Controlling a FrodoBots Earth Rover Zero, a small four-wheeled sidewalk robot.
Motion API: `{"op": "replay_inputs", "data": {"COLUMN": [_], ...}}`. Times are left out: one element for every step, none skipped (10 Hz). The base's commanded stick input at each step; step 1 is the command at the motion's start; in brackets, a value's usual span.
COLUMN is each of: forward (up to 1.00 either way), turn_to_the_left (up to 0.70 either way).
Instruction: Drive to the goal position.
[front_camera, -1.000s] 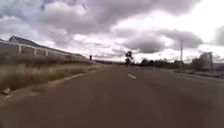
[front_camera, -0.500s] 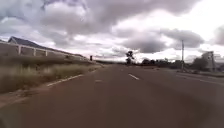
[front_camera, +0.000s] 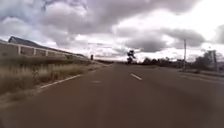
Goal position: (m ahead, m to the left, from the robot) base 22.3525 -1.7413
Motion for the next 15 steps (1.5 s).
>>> {"op": "replay_inputs", "data": {"forward": [0.70, 0.70, 0.70, 0.70, 0.70, 0.70, 0.70, 0.70, 0.70, 0.70, 0.70, 0.70, 0.70, 0.70, 0.70], "turn_to_the_left": [0.01, 0.01, 0.01, 0.01, 0.01, 0.01, 0.01, 0.01, 0.01, -0.08, -0.26, -0.34, -0.34, -0.34, -0.34]}}
